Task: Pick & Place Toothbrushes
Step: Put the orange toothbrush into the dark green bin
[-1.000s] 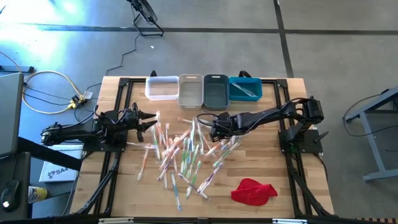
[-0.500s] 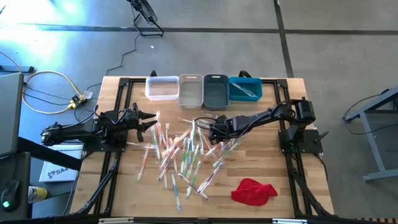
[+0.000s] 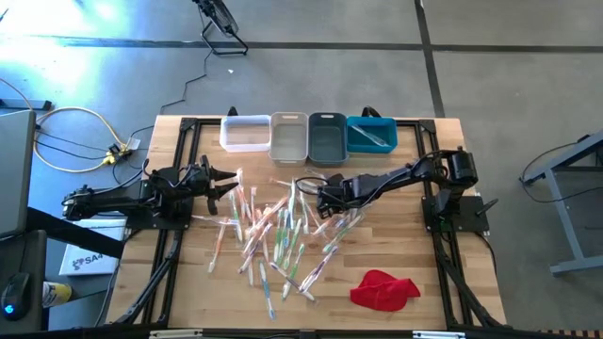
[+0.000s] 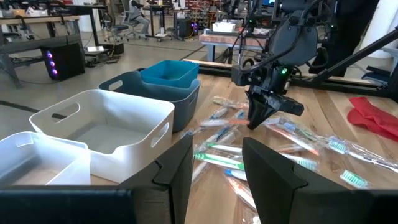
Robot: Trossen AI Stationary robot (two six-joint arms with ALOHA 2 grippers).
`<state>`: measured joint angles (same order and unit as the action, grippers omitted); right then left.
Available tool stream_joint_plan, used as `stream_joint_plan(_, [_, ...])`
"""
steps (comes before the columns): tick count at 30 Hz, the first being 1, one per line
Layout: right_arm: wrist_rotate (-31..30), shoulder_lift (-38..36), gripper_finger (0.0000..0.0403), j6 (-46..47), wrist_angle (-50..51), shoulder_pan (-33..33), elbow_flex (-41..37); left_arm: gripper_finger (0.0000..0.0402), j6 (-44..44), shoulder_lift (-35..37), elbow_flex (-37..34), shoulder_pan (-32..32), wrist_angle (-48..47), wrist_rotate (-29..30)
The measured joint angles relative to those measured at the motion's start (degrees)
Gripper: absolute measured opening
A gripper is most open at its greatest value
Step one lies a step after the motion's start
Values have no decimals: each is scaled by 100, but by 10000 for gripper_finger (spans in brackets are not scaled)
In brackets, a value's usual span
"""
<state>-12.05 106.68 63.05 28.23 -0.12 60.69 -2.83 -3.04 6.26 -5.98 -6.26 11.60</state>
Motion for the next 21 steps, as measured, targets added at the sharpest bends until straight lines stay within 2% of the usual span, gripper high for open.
stream_joint_plan(8, [84, -257, 22, -39, -129, 0, -13, 136, 0, -1, 0, 0, -2, 17])
stream_joint_plan(21, [33, -1149, 21, -938, -802, 0, -9, 136, 0, -1, 0, 0, -4, 14])
